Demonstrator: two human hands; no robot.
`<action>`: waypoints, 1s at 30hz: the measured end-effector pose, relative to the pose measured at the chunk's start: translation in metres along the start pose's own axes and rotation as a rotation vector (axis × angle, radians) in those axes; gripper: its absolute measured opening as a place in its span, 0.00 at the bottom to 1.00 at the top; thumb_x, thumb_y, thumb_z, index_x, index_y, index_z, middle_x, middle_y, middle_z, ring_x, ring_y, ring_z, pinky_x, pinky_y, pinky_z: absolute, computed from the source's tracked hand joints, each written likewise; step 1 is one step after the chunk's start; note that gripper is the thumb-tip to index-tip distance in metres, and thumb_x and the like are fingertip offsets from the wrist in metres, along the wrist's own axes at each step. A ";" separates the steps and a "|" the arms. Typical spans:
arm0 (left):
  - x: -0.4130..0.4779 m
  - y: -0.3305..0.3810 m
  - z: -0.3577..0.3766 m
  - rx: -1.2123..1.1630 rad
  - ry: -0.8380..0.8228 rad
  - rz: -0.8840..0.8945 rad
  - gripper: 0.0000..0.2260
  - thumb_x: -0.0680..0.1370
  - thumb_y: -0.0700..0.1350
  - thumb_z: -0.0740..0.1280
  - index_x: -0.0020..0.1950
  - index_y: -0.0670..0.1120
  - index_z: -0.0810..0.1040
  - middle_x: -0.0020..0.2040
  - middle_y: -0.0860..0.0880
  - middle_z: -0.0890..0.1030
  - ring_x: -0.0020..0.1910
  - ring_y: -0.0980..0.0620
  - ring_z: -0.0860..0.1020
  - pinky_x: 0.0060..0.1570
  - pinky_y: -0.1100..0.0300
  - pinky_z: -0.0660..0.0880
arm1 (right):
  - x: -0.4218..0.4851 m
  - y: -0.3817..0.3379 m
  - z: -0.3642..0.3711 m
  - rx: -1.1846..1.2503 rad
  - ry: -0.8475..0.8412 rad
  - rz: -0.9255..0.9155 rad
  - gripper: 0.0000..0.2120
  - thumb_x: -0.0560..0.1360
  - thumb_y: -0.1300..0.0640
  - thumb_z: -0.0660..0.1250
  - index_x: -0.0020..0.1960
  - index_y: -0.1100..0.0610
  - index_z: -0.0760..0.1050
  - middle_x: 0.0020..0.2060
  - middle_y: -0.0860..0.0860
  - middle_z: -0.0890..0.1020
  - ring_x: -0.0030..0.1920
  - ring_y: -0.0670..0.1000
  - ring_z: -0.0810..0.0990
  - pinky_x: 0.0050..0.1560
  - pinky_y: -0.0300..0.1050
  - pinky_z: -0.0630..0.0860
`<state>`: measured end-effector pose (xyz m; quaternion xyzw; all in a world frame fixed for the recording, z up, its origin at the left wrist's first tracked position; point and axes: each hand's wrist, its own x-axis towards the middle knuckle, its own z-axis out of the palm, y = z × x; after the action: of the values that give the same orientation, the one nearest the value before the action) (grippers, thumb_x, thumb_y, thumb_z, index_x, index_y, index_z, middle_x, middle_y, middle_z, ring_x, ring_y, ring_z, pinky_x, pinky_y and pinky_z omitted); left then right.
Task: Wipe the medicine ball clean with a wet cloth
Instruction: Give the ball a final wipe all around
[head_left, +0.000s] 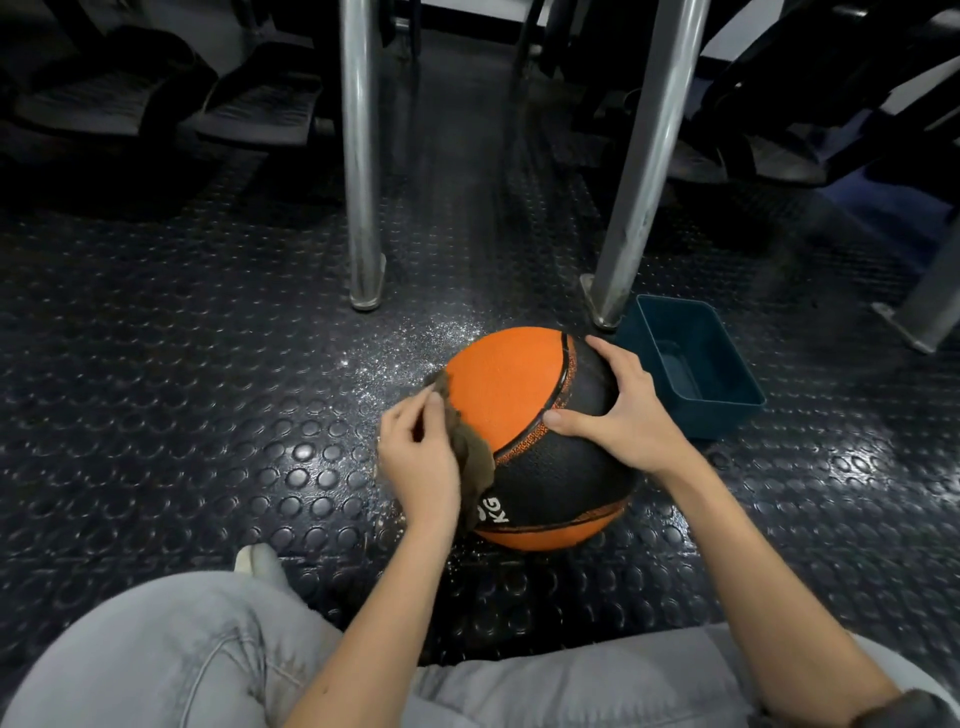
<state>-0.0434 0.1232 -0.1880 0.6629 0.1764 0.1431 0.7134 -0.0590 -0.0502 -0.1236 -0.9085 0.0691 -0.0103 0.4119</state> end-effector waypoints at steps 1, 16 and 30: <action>-0.009 0.006 0.001 0.049 -0.018 0.135 0.07 0.78 0.45 0.65 0.54 0.49 0.81 0.49 0.60 0.75 0.56 0.51 0.74 0.60 0.60 0.68 | 0.000 0.000 0.001 -0.004 0.000 -0.003 0.58 0.49 0.31 0.72 0.74 0.47 0.56 0.64 0.40 0.59 0.66 0.42 0.54 0.66 0.42 0.56; 0.052 0.010 -0.020 -0.079 -0.092 -0.563 0.09 0.80 0.44 0.63 0.41 0.44 0.77 0.36 0.50 0.75 0.34 0.53 0.72 0.36 0.61 0.69 | -0.007 -0.024 0.023 -0.169 -0.008 -0.095 0.59 0.49 0.24 0.65 0.75 0.45 0.53 0.73 0.43 0.56 0.72 0.45 0.50 0.73 0.59 0.52; 0.003 0.066 0.022 0.610 -0.492 0.720 0.08 0.77 0.49 0.66 0.51 0.51 0.84 0.51 0.56 0.79 0.52 0.51 0.69 0.55 0.58 0.62 | -0.013 -0.023 0.008 -0.237 -0.224 -0.136 0.65 0.53 0.39 0.80 0.77 0.50 0.43 0.75 0.42 0.47 0.71 0.39 0.43 0.75 0.48 0.47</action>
<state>-0.0291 0.1098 -0.1213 0.8727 -0.2012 0.1615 0.4144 -0.0686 -0.0278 -0.1112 -0.9488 -0.0379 0.0716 0.3054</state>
